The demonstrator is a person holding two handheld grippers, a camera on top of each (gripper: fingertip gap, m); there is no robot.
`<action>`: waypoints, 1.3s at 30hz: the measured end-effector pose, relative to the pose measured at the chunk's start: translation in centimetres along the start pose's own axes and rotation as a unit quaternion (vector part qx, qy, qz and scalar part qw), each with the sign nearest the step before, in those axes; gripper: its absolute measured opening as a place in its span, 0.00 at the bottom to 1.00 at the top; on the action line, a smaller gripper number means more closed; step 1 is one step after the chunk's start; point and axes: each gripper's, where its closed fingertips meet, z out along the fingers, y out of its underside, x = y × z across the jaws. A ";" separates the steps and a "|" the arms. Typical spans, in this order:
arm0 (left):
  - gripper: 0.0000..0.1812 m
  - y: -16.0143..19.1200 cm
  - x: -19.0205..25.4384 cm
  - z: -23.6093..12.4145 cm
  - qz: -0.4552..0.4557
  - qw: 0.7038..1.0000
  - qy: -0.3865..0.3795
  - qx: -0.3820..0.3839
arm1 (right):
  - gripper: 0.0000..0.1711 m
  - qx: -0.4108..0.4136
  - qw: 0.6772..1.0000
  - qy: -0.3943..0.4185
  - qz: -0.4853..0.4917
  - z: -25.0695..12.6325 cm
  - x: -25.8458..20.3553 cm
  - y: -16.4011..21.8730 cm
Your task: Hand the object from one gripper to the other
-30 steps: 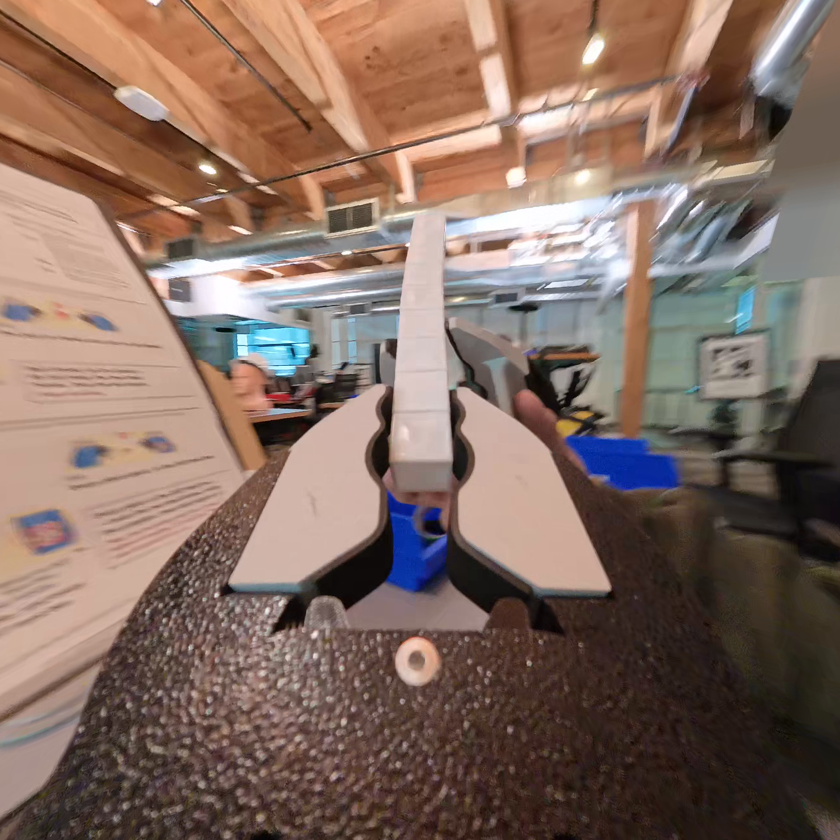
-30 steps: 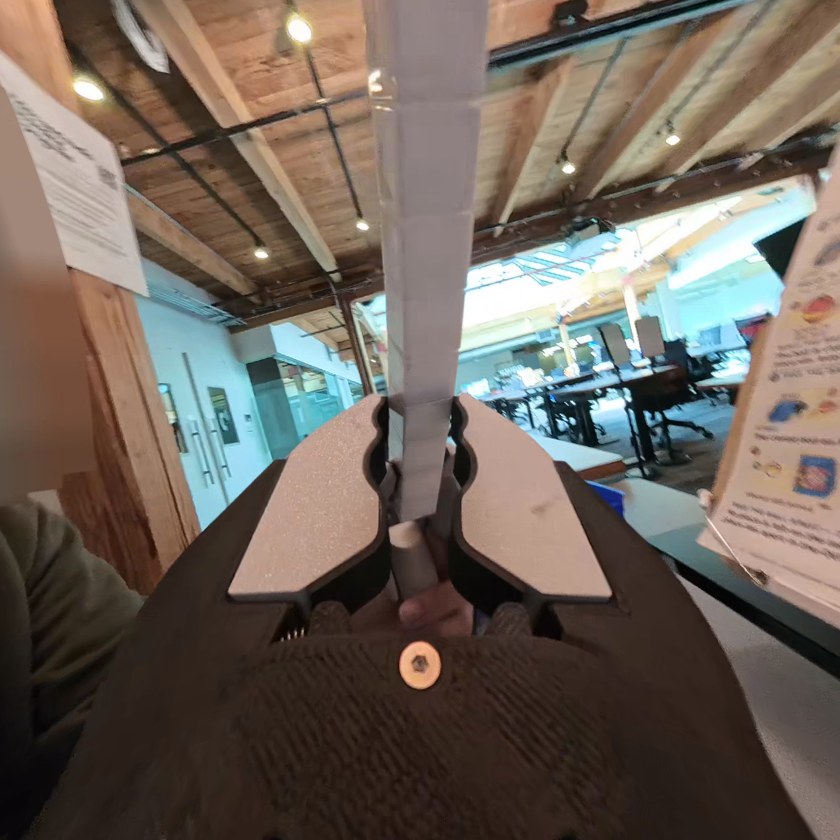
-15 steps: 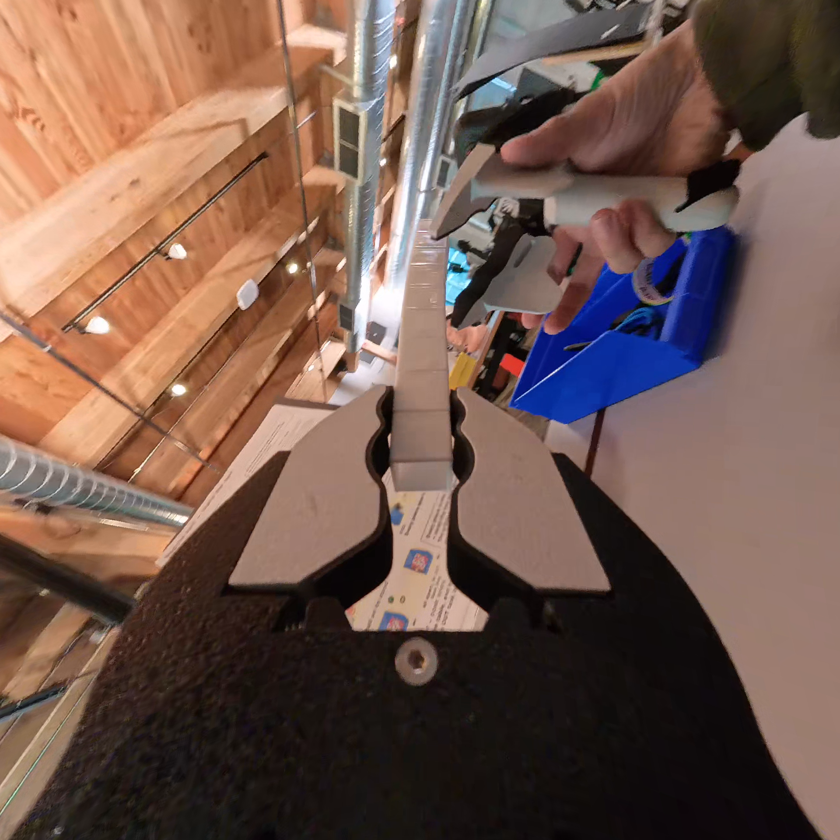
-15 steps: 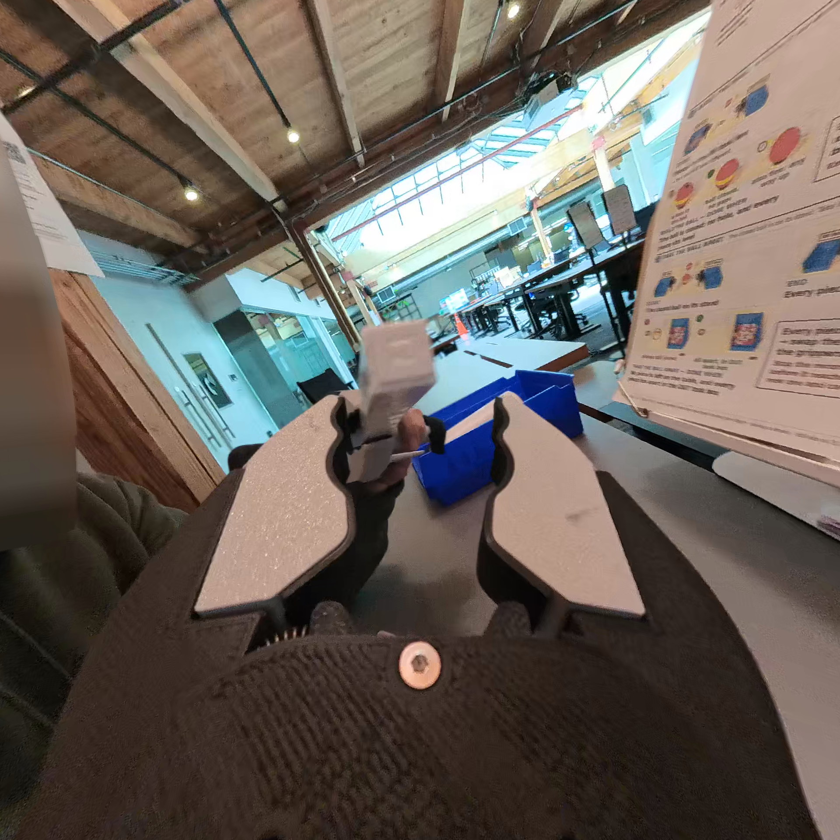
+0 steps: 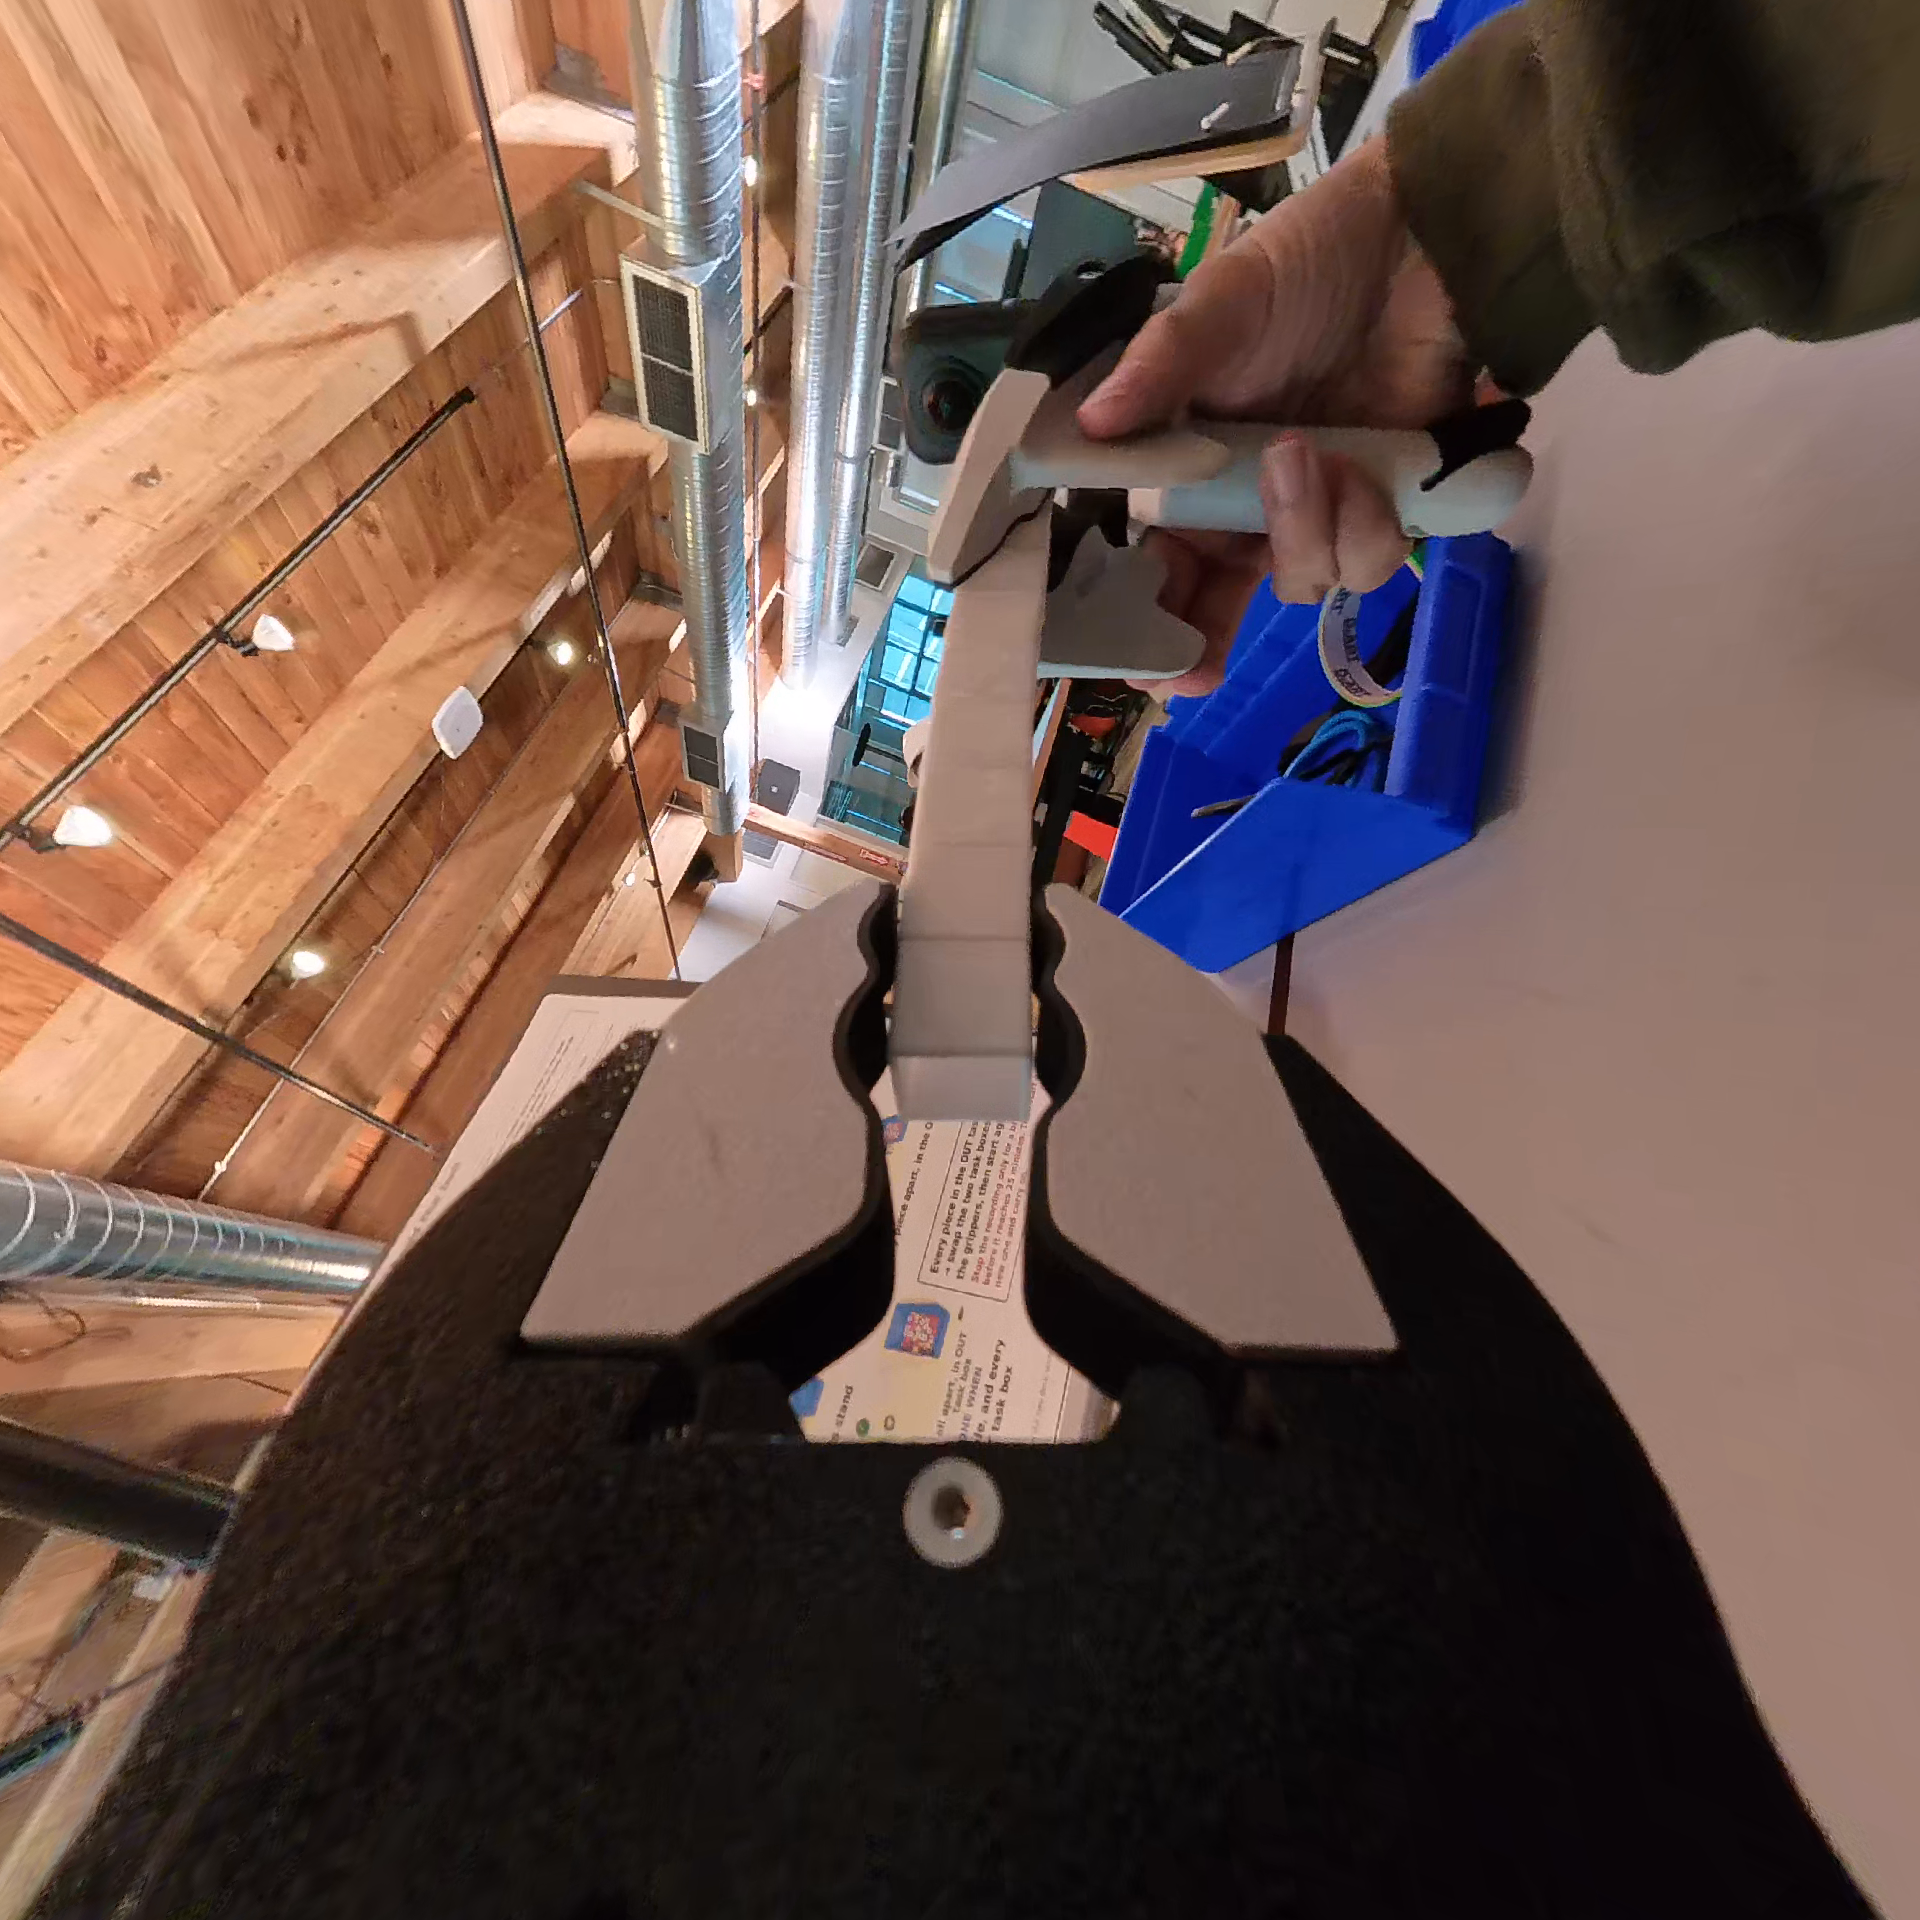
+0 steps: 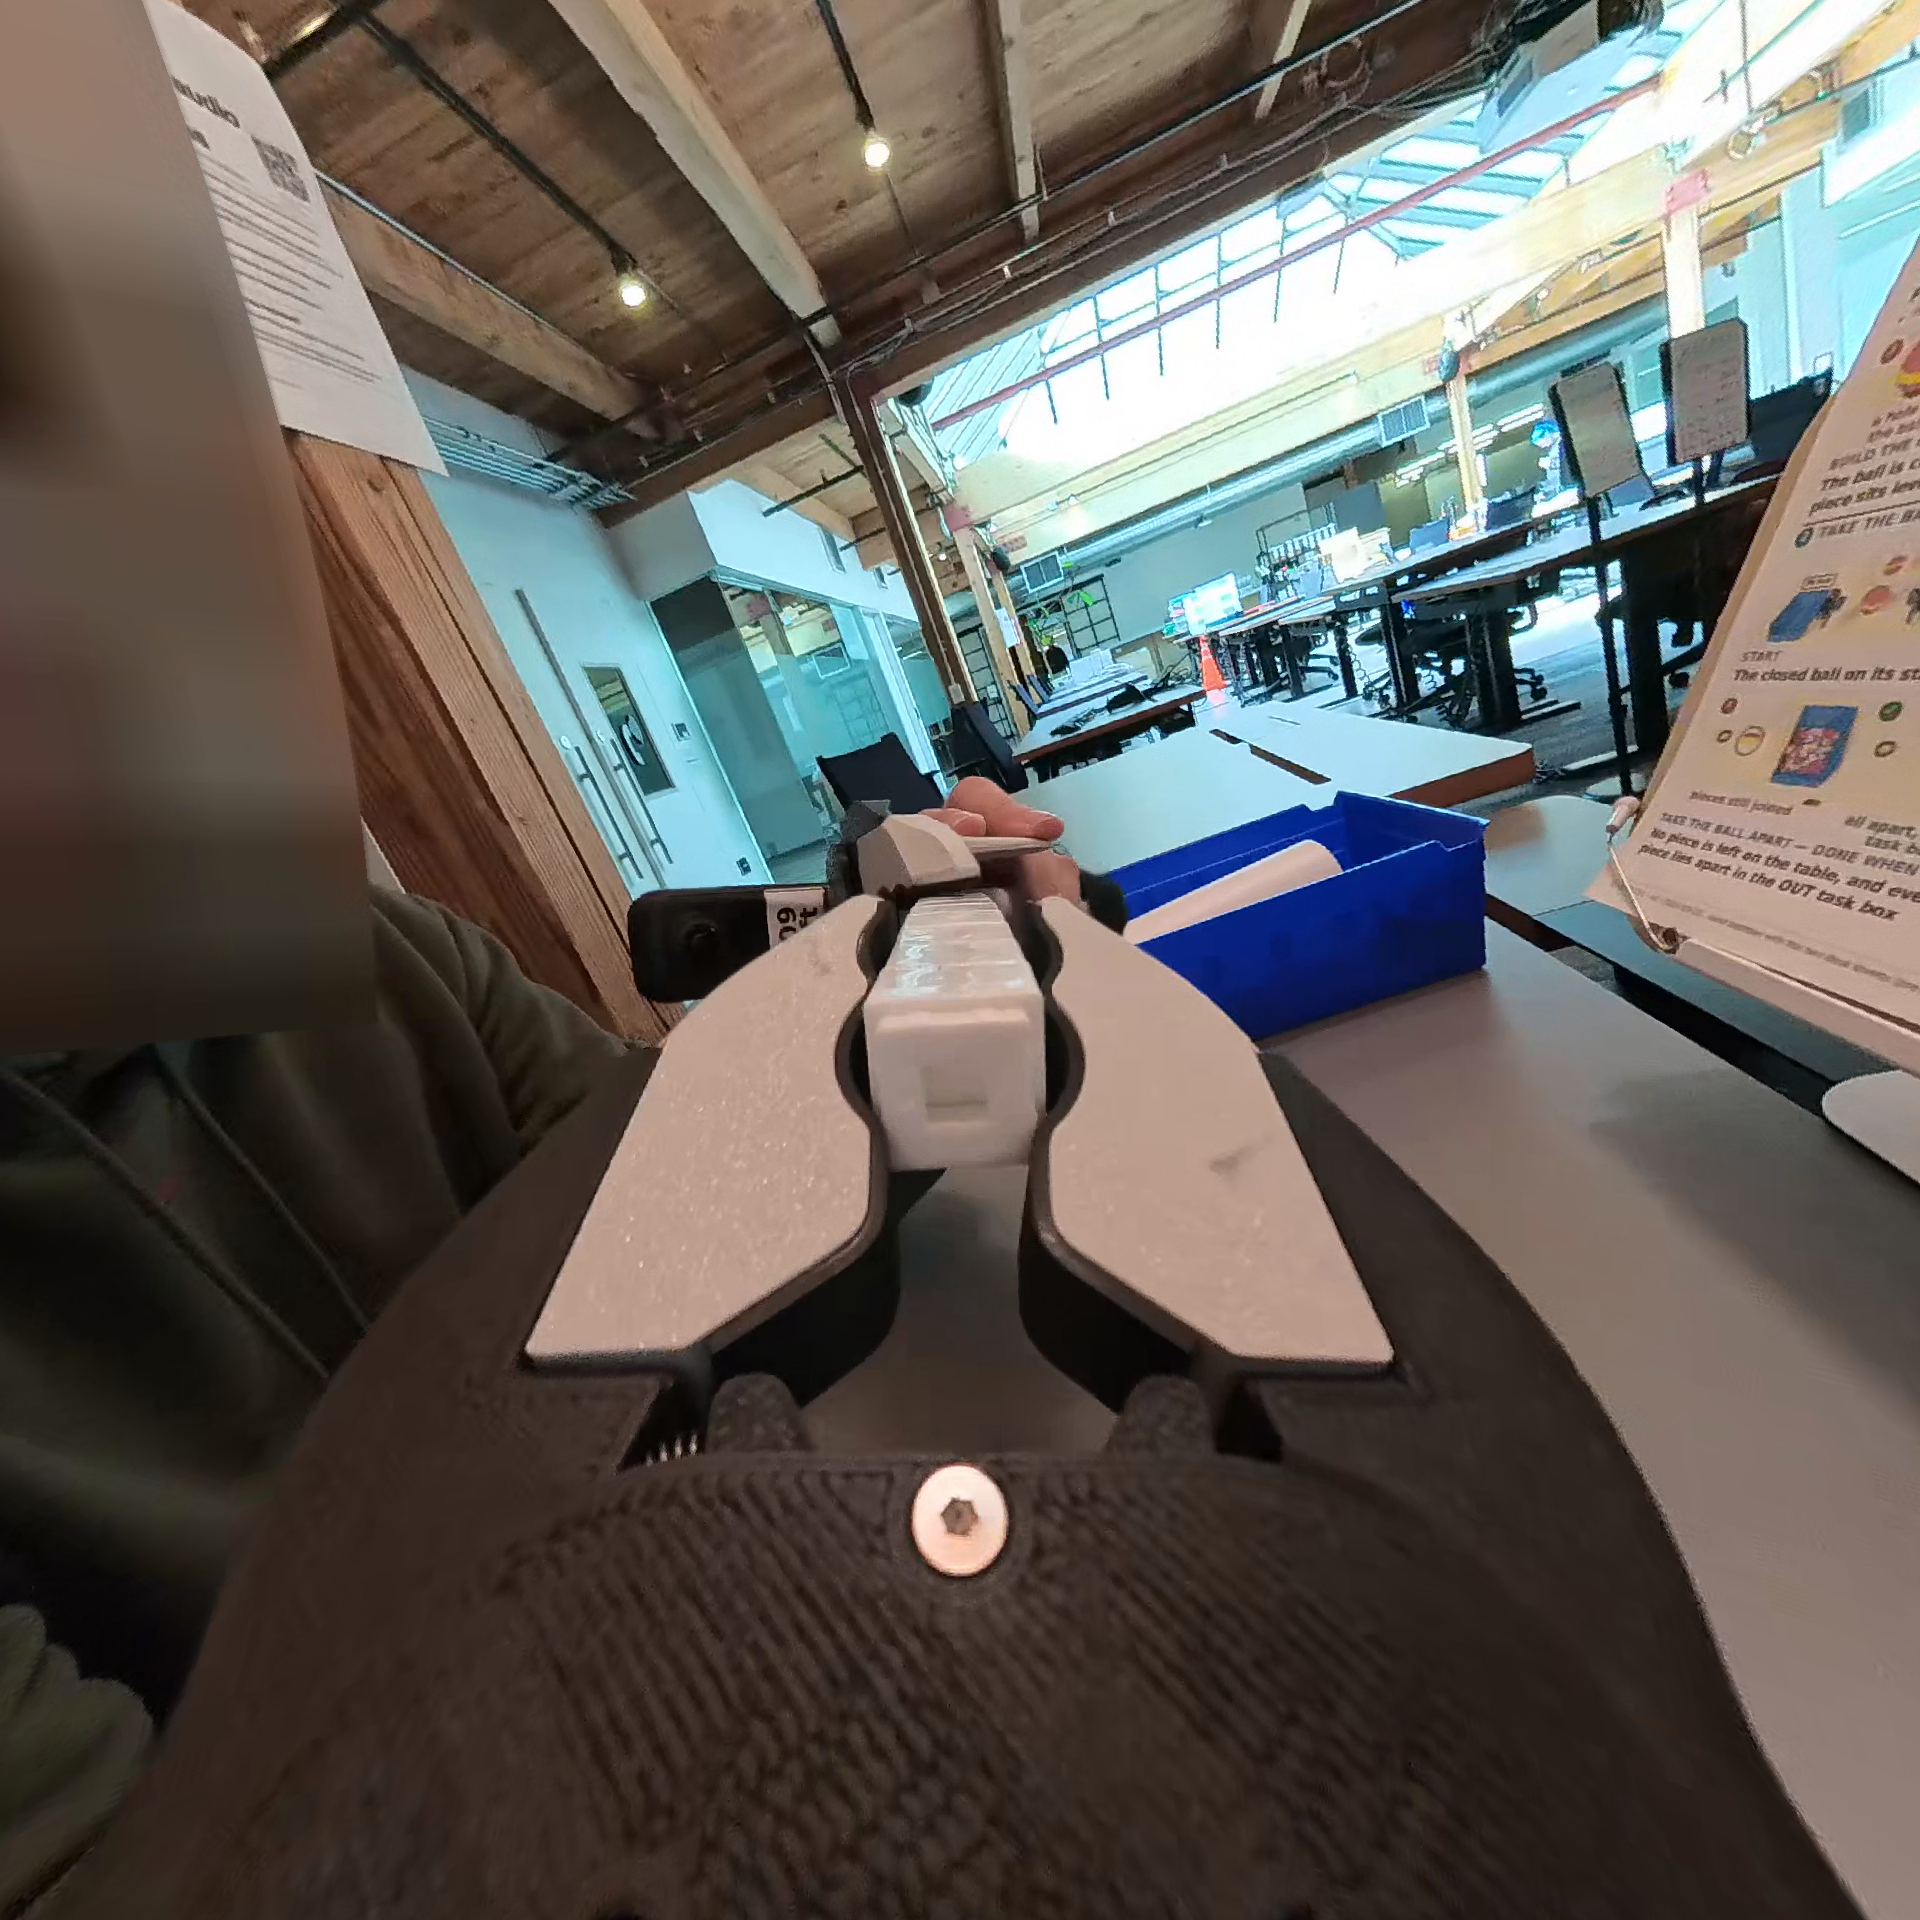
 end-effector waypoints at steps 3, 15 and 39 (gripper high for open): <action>0.21 0.1 -0.8 -0.1 -0.067 0.997 -0.020 0.015 | 0.14 0.003 1.000 0.018 -0.017 0.1 0.5 -0.4; 0.34 3.2 -3.9 -1.7 -0.213 0.974 -0.079 0.015 | 0.14 0.064 0.769 0.582 -0.255 -16.0 5.8 -9.2; 0.27 6.2 -3.0 -1.5 -0.261 0.962 -0.072 -0.036 | 0.39 -0.165 0.624 0.752 -0.136 -26.6 21.0 3.1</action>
